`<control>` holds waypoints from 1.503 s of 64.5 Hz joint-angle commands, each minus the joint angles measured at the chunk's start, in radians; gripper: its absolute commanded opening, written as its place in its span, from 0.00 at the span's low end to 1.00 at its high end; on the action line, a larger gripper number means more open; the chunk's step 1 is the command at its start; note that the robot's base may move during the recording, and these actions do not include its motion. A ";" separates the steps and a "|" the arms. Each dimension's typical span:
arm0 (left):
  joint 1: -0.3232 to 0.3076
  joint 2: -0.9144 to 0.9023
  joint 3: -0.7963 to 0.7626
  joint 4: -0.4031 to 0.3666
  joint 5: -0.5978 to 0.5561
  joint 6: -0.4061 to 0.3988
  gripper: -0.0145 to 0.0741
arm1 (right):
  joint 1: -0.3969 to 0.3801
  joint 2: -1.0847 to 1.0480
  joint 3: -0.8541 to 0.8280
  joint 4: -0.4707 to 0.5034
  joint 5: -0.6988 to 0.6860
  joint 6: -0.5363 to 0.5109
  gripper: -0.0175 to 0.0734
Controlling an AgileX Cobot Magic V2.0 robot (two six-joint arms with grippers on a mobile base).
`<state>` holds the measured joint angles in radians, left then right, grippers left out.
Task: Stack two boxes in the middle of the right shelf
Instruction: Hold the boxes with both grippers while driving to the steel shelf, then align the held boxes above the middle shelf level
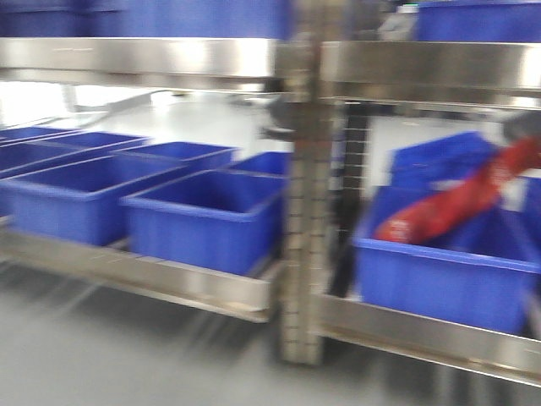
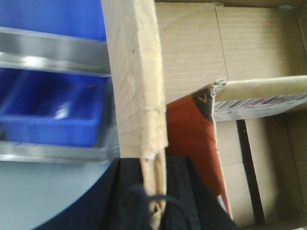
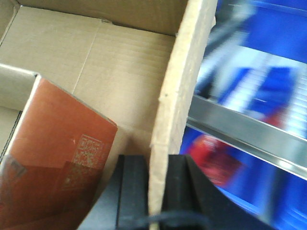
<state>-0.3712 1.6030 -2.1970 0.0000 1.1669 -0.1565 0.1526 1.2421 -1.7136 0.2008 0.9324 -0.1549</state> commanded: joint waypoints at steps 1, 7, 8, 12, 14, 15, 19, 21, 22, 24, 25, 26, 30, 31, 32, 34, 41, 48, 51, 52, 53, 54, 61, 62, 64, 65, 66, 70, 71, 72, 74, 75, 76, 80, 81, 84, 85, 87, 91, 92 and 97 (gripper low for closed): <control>0.000 -0.011 -0.011 0.023 -0.063 -0.003 0.04 | -0.004 -0.015 -0.011 -0.014 -0.044 -0.012 0.02; 0.000 -0.011 -0.011 0.023 -0.063 -0.003 0.04 | -0.004 -0.015 -0.011 -0.014 -0.044 -0.012 0.02; 0.000 -0.011 -0.011 0.023 -0.063 -0.003 0.04 | -0.004 -0.015 -0.011 -0.014 -0.044 -0.012 0.02; 0.000 -0.011 -0.011 0.023 -0.063 -0.003 0.04 | -0.004 -0.015 -0.011 -0.014 -0.044 -0.012 0.02; 0.000 -0.011 -0.011 0.023 -0.063 -0.003 0.04 | -0.004 -0.015 -0.011 -0.014 -0.044 -0.012 0.02; 0.000 -0.011 -0.011 0.023 -0.063 -0.003 0.04 | -0.004 -0.015 -0.011 -0.014 -0.044 -0.012 0.02; 0.000 -0.011 -0.011 0.023 -0.063 -0.003 0.04 | -0.004 -0.015 -0.011 -0.014 -0.044 -0.012 0.02; 0.000 -0.011 -0.011 0.023 -0.063 -0.003 0.04 | -0.004 -0.015 -0.011 -0.014 -0.044 -0.012 0.02; 0.000 -0.011 -0.011 0.023 -0.063 -0.003 0.04 | -0.004 -0.015 -0.011 -0.014 -0.044 -0.012 0.02; 0.000 -0.011 -0.011 0.023 -0.063 -0.003 0.04 | -0.004 -0.015 -0.011 -0.014 -0.044 -0.012 0.02; 0.000 -0.011 -0.011 0.023 -0.063 -0.003 0.04 | -0.004 -0.015 -0.011 -0.014 -0.044 -0.012 0.02; 0.000 -0.011 -0.011 0.023 -0.063 -0.003 0.04 | -0.004 -0.015 -0.011 -0.014 -0.044 -0.012 0.02; 0.000 -0.011 -0.011 0.023 -0.063 -0.003 0.04 | -0.004 -0.015 -0.011 -0.014 -0.044 -0.012 0.02; 0.000 -0.011 -0.011 0.023 -0.063 -0.003 0.04 | -0.004 -0.015 -0.011 -0.014 -0.044 -0.012 0.02; 0.000 -0.011 -0.011 0.023 -0.063 -0.003 0.04 | -0.004 -0.015 -0.011 -0.014 -0.044 -0.012 0.02; 0.000 -0.011 -0.011 0.023 -0.063 -0.003 0.04 | -0.004 -0.015 -0.011 -0.014 -0.044 -0.012 0.02; 0.000 -0.011 -0.011 0.023 -0.063 -0.003 0.04 | -0.004 -0.015 -0.011 -0.014 -0.044 -0.012 0.02; 0.000 -0.011 -0.011 0.023 -0.063 -0.003 0.04 | -0.004 -0.015 -0.011 -0.014 -0.044 -0.012 0.02; 0.000 -0.011 -0.011 0.023 -0.063 -0.003 0.04 | -0.004 -0.015 -0.011 -0.014 -0.044 -0.012 0.02; 0.000 -0.011 -0.011 0.023 -0.063 -0.003 0.04 | -0.004 -0.015 -0.011 -0.014 -0.044 -0.012 0.02; 0.000 -0.011 -0.011 0.023 -0.063 -0.003 0.04 | -0.004 -0.015 -0.011 -0.014 -0.044 -0.012 0.02; 0.000 -0.011 -0.011 0.023 -0.063 -0.003 0.04 | -0.004 -0.015 -0.011 -0.014 -0.044 -0.012 0.02; 0.000 -0.011 -0.011 0.023 -0.063 -0.003 0.04 | -0.004 -0.015 -0.011 -0.014 -0.044 -0.012 0.02; 0.000 -0.011 -0.011 0.023 -0.063 -0.003 0.04 | -0.004 -0.015 -0.011 -0.014 -0.044 -0.012 0.02; 0.000 -0.011 -0.011 0.023 -0.063 -0.003 0.04 | -0.004 -0.015 -0.011 -0.014 -0.044 -0.012 0.02; 0.000 -0.011 -0.011 0.023 -0.063 -0.003 0.04 | -0.004 -0.015 -0.011 -0.014 -0.044 -0.012 0.02; 0.000 -0.011 -0.011 0.023 -0.063 -0.003 0.04 | -0.004 -0.015 -0.011 -0.014 -0.044 -0.012 0.02; 0.000 -0.011 -0.011 0.023 -0.063 -0.003 0.04 | -0.004 -0.015 -0.011 -0.014 -0.044 -0.012 0.02; 0.000 -0.011 -0.011 0.023 -0.063 -0.003 0.04 | -0.004 -0.015 -0.011 -0.014 -0.044 -0.012 0.02; 0.000 -0.011 -0.011 0.023 -0.063 -0.003 0.04 | -0.004 -0.015 -0.011 -0.014 -0.044 -0.012 0.02; 0.000 -0.011 -0.011 0.023 -0.063 -0.003 0.04 | -0.004 -0.015 -0.011 -0.014 -0.044 -0.012 0.02; 0.000 -0.011 -0.011 0.023 -0.063 -0.003 0.04 | -0.004 -0.015 -0.011 -0.014 -0.044 -0.012 0.02; 0.000 -0.011 -0.011 0.023 -0.063 -0.003 0.04 | -0.004 -0.015 -0.011 -0.014 -0.044 -0.012 0.02; 0.000 -0.011 -0.011 0.023 -0.063 -0.003 0.04 | -0.004 -0.015 -0.011 -0.014 -0.044 -0.012 0.02; 0.000 -0.011 -0.011 0.023 -0.063 -0.003 0.04 | -0.004 -0.015 -0.011 -0.014 -0.044 -0.012 0.02; 0.000 -0.011 -0.011 0.023 -0.063 -0.003 0.04 | -0.004 -0.015 -0.011 -0.014 -0.044 -0.012 0.02; 0.000 -0.011 -0.011 0.023 -0.063 -0.003 0.04 | -0.004 -0.015 -0.011 -0.014 -0.044 -0.012 0.02; 0.000 -0.011 -0.011 0.023 -0.063 -0.003 0.04 | -0.004 -0.015 -0.011 -0.014 -0.044 -0.012 0.02; 0.000 -0.011 -0.011 0.023 -0.063 -0.003 0.04 | -0.004 -0.015 -0.011 -0.014 -0.044 -0.012 0.02; 0.000 -0.011 -0.011 0.023 -0.063 -0.003 0.04 | -0.004 -0.015 -0.011 -0.014 -0.044 -0.012 0.02; 0.000 -0.011 -0.011 0.023 -0.063 -0.003 0.04 | -0.004 -0.015 -0.011 -0.014 -0.044 -0.012 0.02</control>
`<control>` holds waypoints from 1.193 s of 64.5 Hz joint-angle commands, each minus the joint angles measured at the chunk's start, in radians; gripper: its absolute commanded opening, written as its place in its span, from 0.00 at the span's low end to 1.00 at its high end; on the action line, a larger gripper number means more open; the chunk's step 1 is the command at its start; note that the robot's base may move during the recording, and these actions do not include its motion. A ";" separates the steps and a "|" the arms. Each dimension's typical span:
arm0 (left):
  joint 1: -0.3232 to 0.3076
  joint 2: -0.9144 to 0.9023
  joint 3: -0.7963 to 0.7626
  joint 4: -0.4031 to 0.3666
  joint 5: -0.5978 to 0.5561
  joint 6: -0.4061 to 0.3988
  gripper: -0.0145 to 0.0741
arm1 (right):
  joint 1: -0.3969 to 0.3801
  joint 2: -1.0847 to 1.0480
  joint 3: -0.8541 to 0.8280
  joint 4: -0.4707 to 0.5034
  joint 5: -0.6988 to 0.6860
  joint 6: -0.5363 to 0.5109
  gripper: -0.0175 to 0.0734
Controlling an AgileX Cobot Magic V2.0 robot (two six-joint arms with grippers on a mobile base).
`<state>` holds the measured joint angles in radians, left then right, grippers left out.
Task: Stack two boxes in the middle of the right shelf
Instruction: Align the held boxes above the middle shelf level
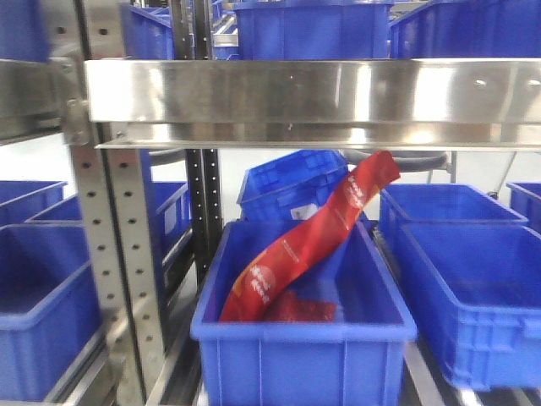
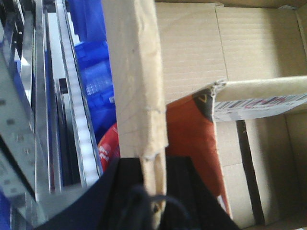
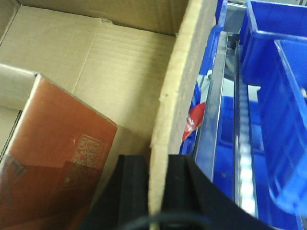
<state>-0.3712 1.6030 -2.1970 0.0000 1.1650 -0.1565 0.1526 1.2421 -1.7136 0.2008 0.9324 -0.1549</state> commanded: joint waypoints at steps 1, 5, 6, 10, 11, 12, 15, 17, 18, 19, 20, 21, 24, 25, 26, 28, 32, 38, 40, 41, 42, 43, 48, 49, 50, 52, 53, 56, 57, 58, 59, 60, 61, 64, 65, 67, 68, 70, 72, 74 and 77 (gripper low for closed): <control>0.000 -0.011 -0.011 0.023 -0.061 -0.003 0.04 | -0.004 -0.015 -0.011 -0.014 -0.044 -0.012 0.02; 0.000 -0.011 -0.011 0.023 -0.061 -0.003 0.04 | -0.004 -0.015 -0.011 -0.014 -0.044 -0.012 0.02; 0.000 -0.011 -0.011 0.023 -0.061 -0.003 0.04 | -0.004 -0.015 -0.011 -0.014 -0.044 -0.012 0.02; 0.000 -0.011 -0.011 0.023 -0.061 -0.003 0.04 | -0.004 -0.015 -0.011 -0.014 -0.044 -0.012 0.02; 0.000 -0.011 -0.011 0.023 -0.061 -0.003 0.04 | -0.004 -0.015 -0.011 -0.014 -0.044 -0.012 0.02; 0.000 -0.011 -0.011 0.023 -0.061 -0.003 0.04 | -0.004 -0.015 -0.011 -0.014 -0.044 -0.012 0.02; 0.000 -0.011 -0.011 0.023 -0.061 -0.003 0.04 | -0.004 -0.015 -0.011 -0.014 -0.044 -0.012 0.02; 0.000 -0.011 -0.011 0.023 -0.061 -0.003 0.04 | -0.004 -0.015 -0.011 -0.014 -0.044 -0.012 0.02; 0.000 -0.011 -0.011 0.023 -0.061 -0.003 0.04 | -0.004 -0.015 -0.011 -0.014 -0.044 -0.012 0.02; 0.000 -0.011 -0.011 0.025 -0.061 -0.003 0.04 | -0.004 -0.015 -0.011 -0.014 -0.044 -0.012 0.02; 0.000 -0.011 -0.011 0.025 -0.061 -0.003 0.04 | -0.004 -0.015 -0.011 -0.014 -0.044 -0.012 0.02; 0.000 -0.011 -0.011 0.027 -0.061 -0.003 0.04 | -0.004 -0.015 -0.011 -0.014 -0.044 -0.012 0.02; 0.000 -0.011 -0.011 0.027 -0.061 -0.003 0.04 | -0.004 -0.015 -0.011 -0.014 -0.044 -0.012 0.02; 0.000 -0.011 -0.011 0.027 -0.061 -0.003 0.04 | -0.004 -0.015 -0.011 -0.014 -0.044 -0.012 0.02; 0.000 -0.011 -0.011 0.027 -0.061 -0.003 0.04 | -0.004 -0.015 -0.011 -0.014 -0.044 -0.012 0.02; 0.000 -0.011 -0.011 0.027 -0.061 -0.003 0.04 | -0.004 -0.015 -0.011 -0.014 -0.044 -0.012 0.02; 0.000 -0.011 -0.011 0.029 -0.061 -0.003 0.04 | -0.004 -0.015 -0.011 -0.014 -0.044 -0.012 0.02; 0.000 -0.011 -0.011 0.031 -0.061 -0.003 0.04 | -0.004 -0.015 -0.011 -0.014 -0.044 -0.012 0.02; 0.000 -0.011 -0.011 0.031 -0.061 -0.003 0.04 | -0.004 -0.015 -0.011 -0.014 -0.044 -0.012 0.02; 0.000 -0.011 -0.011 0.031 -0.061 -0.003 0.04 | -0.004 -0.015 -0.011 -0.014 -0.044 -0.012 0.02; 0.000 -0.011 -0.011 0.031 -0.061 -0.003 0.04 | -0.004 -0.015 -0.011 -0.014 -0.044 -0.012 0.02; 0.000 -0.011 -0.011 0.031 -0.061 -0.003 0.04 | -0.004 -0.015 -0.011 -0.014 -0.044 -0.012 0.02; 0.000 -0.011 -0.011 0.031 -0.061 -0.003 0.04 | -0.004 -0.015 -0.011 -0.014 -0.044 -0.012 0.02; 0.000 -0.011 -0.011 0.031 -0.061 -0.003 0.04 | -0.004 -0.015 -0.011 -0.014 -0.044 -0.012 0.02; 0.000 -0.011 -0.011 0.031 -0.061 -0.003 0.04 | -0.004 -0.015 -0.011 -0.014 -0.044 -0.012 0.02; 0.000 -0.011 -0.011 0.031 -0.061 -0.003 0.04 | -0.004 -0.015 -0.011 -0.014 -0.044 -0.012 0.02; 0.000 -0.011 -0.011 0.031 -0.061 -0.003 0.04 | -0.004 -0.015 -0.011 -0.014 -0.044 -0.012 0.02; 0.000 -0.011 -0.011 0.031 -0.061 -0.003 0.04 | -0.004 -0.015 -0.011 -0.014 -0.044 -0.012 0.02; 0.000 -0.011 -0.011 0.031 -0.061 -0.003 0.04 | -0.004 -0.015 -0.011 -0.014 -0.044 -0.012 0.02; 0.000 -0.011 -0.011 0.031 -0.061 -0.003 0.04 | -0.004 -0.015 -0.011 -0.014 -0.044 -0.012 0.02; 0.000 -0.011 -0.011 0.031 -0.061 -0.003 0.04 | -0.004 -0.015 -0.011 -0.014 -0.044 -0.012 0.02; 0.000 -0.011 -0.011 0.031 -0.061 -0.003 0.04 | -0.004 -0.015 -0.011 -0.014 -0.044 -0.012 0.02; 0.000 -0.011 -0.011 0.033 -0.061 -0.003 0.04 | -0.004 -0.015 -0.011 -0.014 -0.044 -0.012 0.02; 0.000 -0.011 -0.011 0.033 -0.061 -0.003 0.04 | -0.004 -0.015 -0.011 -0.014 -0.044 -0.012 0.02; 0.000 -0.011 -0.011 0.033 -0.061 -0.003 0.04 | -0.004 -0.015 -0.011 -0.014 -0.044 -0.012 0.02; 0.000 -0.011 -0.011 0.033 -0.061 -0.003 0.04 | -0.004 -0.015 -0.011 -0.014 -0.044 -0.012 0.02; 0.000 -0.011 -0.011 0.033 -0.061 -0.003 0.04 | -0.004 -0.015 -0.011 -0.014 -0.044 -0.012 0.02; 0.000 -0.011 -0.011 0.033 -0.061 -0.003 0.04 | -0.004 -0.015 -0.011 -0.014 -0.044 -0.012 0.02; 0.000 -0.011 -0.011 0.033 -0.061 -0.003 0.04 | -0.004 -0.015 -0.011 -0.014 -0.044 -0.012 0.02; 0.000 -0.011 -0.011 0.033 -0.061 -0.003 0.04 | -0.004 -0.015 -0.011 -0.014 -0.044 -0.012 0.02; 0.000 -0.011 -0.011 0.033 -0.061 -0.003 0.04 | -0.004 -0.015 -0.011 -0.014 -0.044 -0.012 0.02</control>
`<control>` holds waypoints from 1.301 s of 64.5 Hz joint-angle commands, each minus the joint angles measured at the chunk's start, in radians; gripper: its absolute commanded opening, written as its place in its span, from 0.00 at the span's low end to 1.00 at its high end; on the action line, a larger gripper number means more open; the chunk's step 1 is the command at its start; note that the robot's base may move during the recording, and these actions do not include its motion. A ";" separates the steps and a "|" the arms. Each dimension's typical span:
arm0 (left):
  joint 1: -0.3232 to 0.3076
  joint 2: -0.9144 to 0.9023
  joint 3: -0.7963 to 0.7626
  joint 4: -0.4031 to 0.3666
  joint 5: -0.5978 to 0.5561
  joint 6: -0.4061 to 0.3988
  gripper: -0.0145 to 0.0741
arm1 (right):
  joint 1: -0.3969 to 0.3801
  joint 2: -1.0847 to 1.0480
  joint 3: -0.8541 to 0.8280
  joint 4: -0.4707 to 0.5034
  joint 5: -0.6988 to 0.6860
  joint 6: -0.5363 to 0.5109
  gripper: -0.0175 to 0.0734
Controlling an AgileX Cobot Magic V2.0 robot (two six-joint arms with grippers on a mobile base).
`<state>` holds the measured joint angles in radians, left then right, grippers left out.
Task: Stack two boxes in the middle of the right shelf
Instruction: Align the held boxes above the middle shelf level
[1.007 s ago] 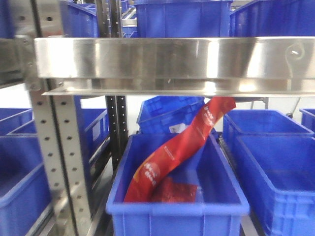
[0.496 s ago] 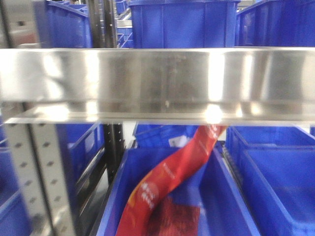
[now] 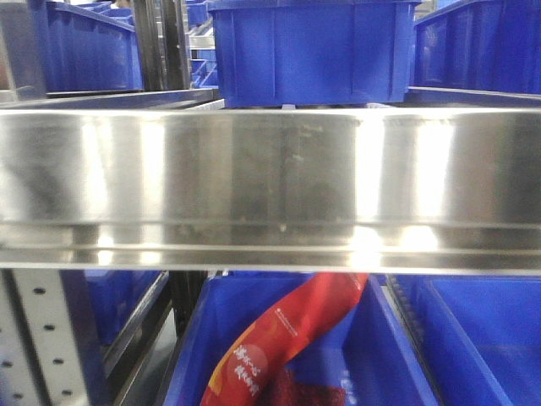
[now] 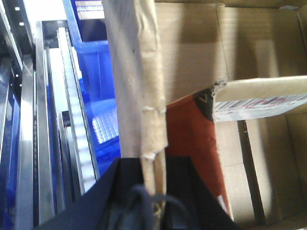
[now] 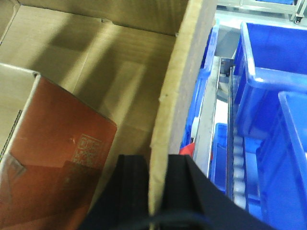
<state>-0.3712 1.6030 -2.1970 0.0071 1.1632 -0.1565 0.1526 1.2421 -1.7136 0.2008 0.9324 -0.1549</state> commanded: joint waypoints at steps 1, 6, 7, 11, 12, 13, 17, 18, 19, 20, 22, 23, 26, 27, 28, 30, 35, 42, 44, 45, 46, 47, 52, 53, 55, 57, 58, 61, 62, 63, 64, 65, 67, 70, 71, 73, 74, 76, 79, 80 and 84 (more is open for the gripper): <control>0.000 -0.011 -0.011 0.028 -0.059 -0.003 0.04 | -0.004 -0.015 -0.011 -0.014 -0.044 -0.012 0.02; 0.000 -0.011 -0.011 0.028 -0.059 -0.003 0.04 | -0.004 -0.015 -0.011 -0.014 -0.044 -0.012 0.02; 0.000 -0.011 -0.011 0.028 -0.059 -0.003 0.04 | -0.004 -0.015 -0.011 -0.014 -0.044 -0.012 0.02; 0.000 -0.011 -0.011 0.028 -0.059 -0.003 0.04 | -0.004 -0.015 -0.011 -0.014 -0.044 -0.012 0.02; 0.000 -0.011 -0.011 0.028 -0.059 -0.003 0.04 | -0.004 -0.015 -0.011 -0.014 -0.044 -0.012 0.02; 0.000 -0.011 -0.011 0.028 -0.059 -0.003 0.04 | -0.004 -0.015 -0.011 -0.014 -0.044 -0.012 0.02; 0.000 -0.011 -0.011 0.028 -0.059 -0.003 0.04 | -0.004 -0.015 -0.011 -0.014 -0.044 -0.012 0.02; 0.000 -0.011 -0.011 0.028 -0.059 -0.003 0.04 | -0.004 -0.015 -0.011 -0.014 -0.044 -0.012 0.02; 0.000 -0.011 -0.011 0.028 -0.059 -0.003 0.04 | -0.004 -0.015 -0.011 -0.014 -0.044 -0.012 0.02; 0.000 -0.011 -0.011 0.028 -0.059 -0.003 0.04 | -0.004 -0.015 -0.011 -0.014 -0.044 -0.012 0.02; 0.000 -0.011 -0.011 0.028 -0.059 -0.003 0.04 | -0.004 -0.015 -0.011 -0.014 -0.044 -0.012 0.02; 0.000 -0.011 -0.011 0.028 -0.059 -0.003 0.04 | -0.004 -0.015 -0.011 -0.014 -0.044 -0.012 0.02; 0.000 -0.011 -0.011 0.028 -0.059 -0.003 0.04 | -0.004 -0.015 -0.011 -0.014 -0.044 -0.012 0.02; 0.000 -0.011 -0.011 0.028 -0.059 -0.003 0.04 | -0.004 -0.015 -0.011 -0.014 -0.044 -0.012 0.02; 0.000 -0.011 -0.011 0.028 -0.059 -0.003 0.04 | -0.004 -0.015 -0.011 -0.014 -0.044 -0.012 0.02; 0.000 -0.011 -0.011 0.028 -0.059 -0.003 0.04 | -0.004 -0.015 -0.011 -0.014 -0.044 -0.012 0.02; 0.000 -0.011 -0.011 0.028 -0.059 -0.003 0.04 | -0.004 -0.015 -0.011 -0.014 -0.044 -0.012 0.02; 0.000 -0.011 -0.011 0.028 -0.059 -0.003 0.04 | -0.004 -0.015 -0.011 -0.014 -0.044 -0.012 0.02; 0.000 -0.011 -0.011 0.028 -0.059 -0.003 0.04 | -0.004 -0.015 -0.011 -0.014 -0.044 -0.012 0.02; 0.000 -0.011 -0.011 0.028 -0.059 -0.003 0.04 | -0.004 -0.015 -0.011 -0.014 -0.044 -0.012 0.02; 0.000 -0.011 -0.011 0.028 -0.059 -0.003 0.04 | -0.004 -0.015 -0.011 -0.014 -0.044 -0.012 0.02; 0.000 -0.011 -0.011 0.028 -0.059 -0.003 0.04 | -0.004 -0.015 -0.011 -0.014 -0.044 -0.012 0.02; 0.000 -0.011 -0.011 0.028 -0.059 -0.003 0.04 | -0.004 -0.015 -0.011 -0.014 -0.044 -0.012 0.02; 0.000 -0.011 -0.011 0.028 -0.059 -0.003 0.04 | -0.004 -0.015 -0.011 -0.014 -0.044 -0.012 0.02; 0.000 -0.011 -0.011 0.028 -0.059 -0.003 0.04 | -0.004 -0.015 -0.011 -0.014 -0.044 -0.012 0.02; 0.000 -0.011 -0.011 0.028 -0.059 -0.003 0.04 | -0.004 -0.015 -0.011 -0.014 -0.044 -0.012 0.02; 0.000 -0.011 -0.011 0.028 -0.059 -0.003 0.04 | -0.004 -0.015 -0.011 -0.014 -0.044 -0.012 0.02; 0.000 -0.011 -0.011 0.028 -0.059 -0.003 0.04 | -0.004 -0.015 -0.011 -0.014 -0.044 -0.012 0.02; 0.000 -0.011 -0.011 0.028 -0.059 -0.003 0.04 | -0.004 -0.015 -0.011 -0.014 -0.044 -0.012 0.02; 0.000 -0.011 -0.011 0.028 -0.059 -0.003 0.04 | -0.004 -0.015 -0.011 -0.014 -0.044 -0.012 0.02; 0.000 -0.011 -0.011 0.028 -0.059 -0.003 0.04 | -0.004 -0.015 -0.011 -0.014 -0.044 -0.012 0.02; 0.000 -0.011 -0.011 0.028 -0.059 -0.003 0.04 | -0.004 -0.015 -0.011 -0.014 -0.044 -0.012 0.02; 0.000 -0.011 -0.011 0.028 -0.059 -0.003 0.04 | -0.004 -0.015 -0.011 -0.014 -0.044 -0.012 0.02; 0.000 -0.011 -0.011 0.028 -0.059 -0.003 0.04 | -0.004 -0.015 -0.011 -0.014 -0.044 -0.012 0.02; 0.000 -0.011 -0.011 0.028 -0.059 -0.003 0.04 | -0.004 -0.015 -0.011 -0.014 -0.044 -0.012 0.02; 0.000 -0.011 -0.011 0.028 -0.059 -0.003 0.04 | -0.004 -0.015 -0.011 -0.014 -0.044 -0.012 0.02; 0.000 -0.011 -0.011 0.028 -0.059 -0.003 0.04 | -0.004 -0.015 -0.011 -0.014 -0.044 -0.012 0.02; 0.000 -0.011 -0.011 0.028 -0.059 -0.003 0.04 | -0.004 -0.015 -0.011 -0.014 -0.044 -0.012 0.02; 0.000 -0.011 -0.011 0.028 -0.059 -0.003 0.04 | -0.004 -0.015 -0.011 -0.014 -0.044 -0.012 0.02; 0.000 -0.011 -0.011 0.028 -0.059 -0.003 0.04 | -0.004 -0.015 -0.011 -0.014 -0.044 -0.012 0.02; 0.000 -0.011 -0.011 0.028 -0.059 -0.003 0.04 | -0.004 -0.015 -0.011 -0.014 -0.044 -0.012 0.02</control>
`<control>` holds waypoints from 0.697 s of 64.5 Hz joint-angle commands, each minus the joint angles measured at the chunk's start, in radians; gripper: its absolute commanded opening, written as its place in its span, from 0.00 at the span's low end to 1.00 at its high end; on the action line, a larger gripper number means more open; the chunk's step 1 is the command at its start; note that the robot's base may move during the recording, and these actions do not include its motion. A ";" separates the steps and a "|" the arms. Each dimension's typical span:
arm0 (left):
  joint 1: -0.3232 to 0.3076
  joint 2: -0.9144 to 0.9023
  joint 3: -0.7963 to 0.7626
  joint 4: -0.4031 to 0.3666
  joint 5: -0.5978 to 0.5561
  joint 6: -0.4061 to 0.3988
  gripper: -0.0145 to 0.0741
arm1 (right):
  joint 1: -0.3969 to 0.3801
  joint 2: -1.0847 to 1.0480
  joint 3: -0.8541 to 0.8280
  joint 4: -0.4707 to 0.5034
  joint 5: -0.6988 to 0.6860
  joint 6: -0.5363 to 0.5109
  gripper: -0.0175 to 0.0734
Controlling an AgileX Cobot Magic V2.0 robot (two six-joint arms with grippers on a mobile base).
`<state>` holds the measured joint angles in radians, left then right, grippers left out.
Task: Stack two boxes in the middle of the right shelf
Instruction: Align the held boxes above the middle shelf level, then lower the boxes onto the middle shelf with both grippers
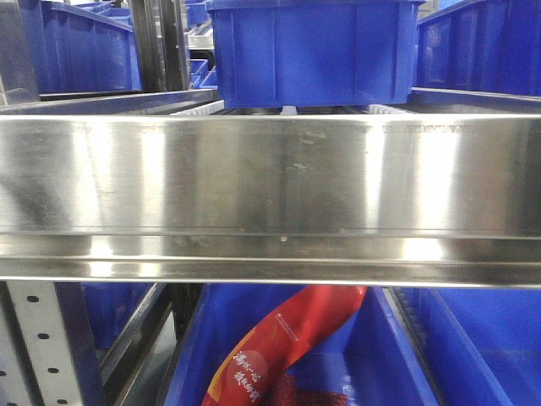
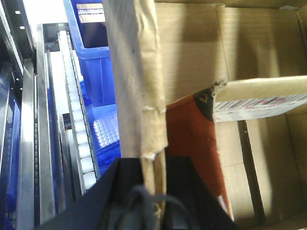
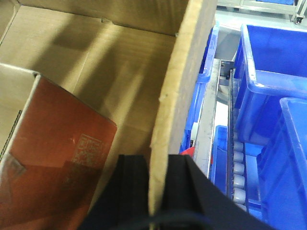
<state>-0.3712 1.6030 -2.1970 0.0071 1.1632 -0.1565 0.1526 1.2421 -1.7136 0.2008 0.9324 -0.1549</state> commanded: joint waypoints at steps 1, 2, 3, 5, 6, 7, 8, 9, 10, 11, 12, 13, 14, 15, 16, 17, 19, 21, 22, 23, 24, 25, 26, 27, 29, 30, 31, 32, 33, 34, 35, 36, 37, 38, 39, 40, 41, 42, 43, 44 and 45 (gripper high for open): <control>0.000 -0.011 -0.011 0.028 -0.061 -0.003 0.04 | -0.004 -0.015 -0.011 -0.014 -0.044 -0.012 0.02; 0.000 -0.011 -0.011 0.028 -0.061 -0.003 0.04 | -0.004 -0.015 -0.011 -0.014 -0.044 -0.012 0.02; 0.000 -0.011 -0.011 0.028 -0.061 -0.003 0.04 | -0.004 -0.015 -0.011 -0.014 -0.044 -0.012 0.02; 0.000 -0.011 -0.011 0.028 -0.063 -0.003 0.04 | -0.004 -0.015 -0.011 -0.014 -0.044 -0.012 0.02; 0.000 -0.011 -0.011 0.028 -0.063 -0.003 0.04 | -0.004 -0.015 -0.011 -0.014 -0.044 -0.012 0.02; 0.000 -0.011 -0.011 0.028 -0.063 -0.003 0.04 | -0.004 -0.015 -0.011 -0.012 -0.044 -0.012 0.02; 0.000 -0.011 -0.011 0.028 -0.063 -0.003 0.04 | -0.004 -0.015 -0.011 -0.012 -0.044 -0.012 0.02; 0.000 -0.011 -0.011 0.028 -0.063 -0.003 0.04 | -0.004 -0.015 -0.011 -0.010 -0.044 -0.012 0.02; 0.000 -0.011 -0.011 0.028 -0.063 -0.003 0.04 | -0.004 -0.015 -0.011 -0.009 -0.044 -0.012 0.02; 0.000 -0.011 -0.011 0.028 -0.063 -0.003 0.04 | -0.004 -0.015 -0.011 -0.008 -0.044 -0.012 0.02; 0.000 -0.011 -0.011 0.028 -0.063 -0.003 0.04 | -0.004 -0.015 -0.011 -0.005 -0.044 -0.012 0.02; 0.000 -0.011 -0.011 0.028 -0.063 -0.003 0.04 | -0.004 -0.015 -0.011 -0.005 -0.044 -0.012 0.02; 0.000 -0.011 -0.011 0.028 -0.063 -0.003 0.04 | -0.004 -0.015 -0.011 -0.005 -0.044 -0.012 0.02; 0.000 -0.011 -0.011 0.028 -0.061 -0.003 0.04 | -0.004 -0.015 -0.011 -0.005 -0.044 -0.012 0.02; 0.000 -0.011 -0.011 0.028 -0.061 -0.003 0.04 | -0.004 -0.015 -0.011 -0.005 -0.044 -0.012 0.02; 0.000 -0.011 -0.011 0.028 -0.061 -0.003 0.04 | -0.004 -0.015 -0.011 -0.005 -0.044 -0.012 0.02; 0.000 -0.011 -0.011 0.023 -0.057 -0.003 0.04 | -0.004 -0.015 -0.011 -0.005 -0.044 -0.012 0.02; 0.000 -0.011 -0.011 0.023 -0.053 -0.003 0.04 | -0.004 -0.015 -0.011 -0.005 -0.044 -0.012 0.02; 0.000 -0.011 -0.011 0.021 -0.051 -0.003 0.04 | -0.004 -0.015 -0.011 -0.005 -0.044 -0.012 0.02; 0.000 -0.011 -0.011 0.019 -0.048 -0.003 0.04 | -0.004 -0.015 -0.011 -0.005 -0.044 -0.012 0.02; 0.000 -0.011 -0.011 0.017 -0.045 -0.003 0.04 | -0.004 -0.015 -0.011 -0.005 -0.044 -0.012 0.02; 0.000 -0.011 -0.011 0.015 -0.040 -0.003 0.04 | -0.004 -0.015 -0.011 -0.005 -0.042 -0.012 0.02; 0.000 -0.011 -0.011 0.009 -0.037 -0.003 0.04 | -0.004 -0.015 -0.011 -0.005 -0.039 -0.012 0.02; 0.000 -0.011 -0.011 0.001 -0.028 -0.003 0.04 | -0.004 -0.015 -0.011 -0.005 -0.034 -0.012 0.02; -0.002 -0.004 -0.011 -0.007 0.001 -0.003 0.04 | -0.004 -0.012 -0.011 -0.005 -0.014 -0.012 0.02; -0.004 0.001 -0.011 -0.007 0.010 -0.003 0.04 | -0.004 -0.008 -0.011 -0.005 -0.001 -0.012 0.02; -0.006 0.004 -0.011 -0.007 0.021 -0.003 0.04 | -0.004 -0.006 -0.011 -0.005 0.007 -0.012 0.02; -0.009 0.008 -0.011 -0.007 0.031 -0.003 0.04 | -0.004 -0.002 -0.011 -0.005 0.014 -0.012 0.02; -0.012 0.012 -0.011 -0.007 0.042 -0.003 0.04 | -0.004 0.002 -0.009 -0.005 0.021 -0.012 0.02; -0.014 0.016 -0.011 -0.007 0.054 -0.003 0.04 | -0.004 0.007 -0.009 -0.005 0.028 -0.012 0.02; -0.017 0.021 -0.011 -0.007 0.058 -0.003 0.04 | -0.004 0.011 -0.009 -0.005 0.035 -0.012 0.02; -0.019 0.026 -0.011 -0.007 0.058 -0.003 0.04 | -0.004 0.017 -0.009 -0.005 0.042 -0.012 0.02; -0.022 0.036 -0.011 -0.007 0.058 -0.003 0.04 | -0.004 0.023 -0.009 -0.005 0.053 -0.012 0.02; -0.025 0.042 -0.011 -0.007 0.058 -0.003 0.04 | -0.004 0.033 -0.009 -0.005 0.060 -0.012 0.02; -0.030 0.048 -0.011 -0.007 0.058 -0.003 0.04 | -0.004 0.040 -0.009 -0.005 0.068 -0.012 0.02; -0.032 0.059 -0.011 0.004 0.058 -0.003 0.04 | -0.004 0.051 -0.009 -0.005 0.072 -0.012 0.02; -0.033 0.065 -0.011 0.008 0.058 -0.003 0.04 | -0.004 0.058 -0.009 -0.005 0.076 -0.012 0.02; -0.034 0.072 -0.011 0.012 0.058 -0.003 0.04 | -0.004 0.066 -0.009 -0.005 0.081 -0.012 0.02; -0.034 0.078 -0.011 0.014 0.058 -0.003 0.04 | -0.004 0.074 -0.009 -0.005 0.087 -0.012 0.02; -0.034 0.085 -0.011 0.016 0.058 -0.003 0.04 | -0.004 0.083 -0.009 -0.005 0.092 -0.012 0.02; -0.034 0.092 -0.011 0.016 0.058 -0.003 0.04 | -0.004 0.091 -0.009 -0.005 0.097 -0.012 0.02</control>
<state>-0.3972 1.6594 -2.1986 0.0129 1.2552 -0.1583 0.1526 1.2987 -1.7136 0.1992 1.0336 -0.1549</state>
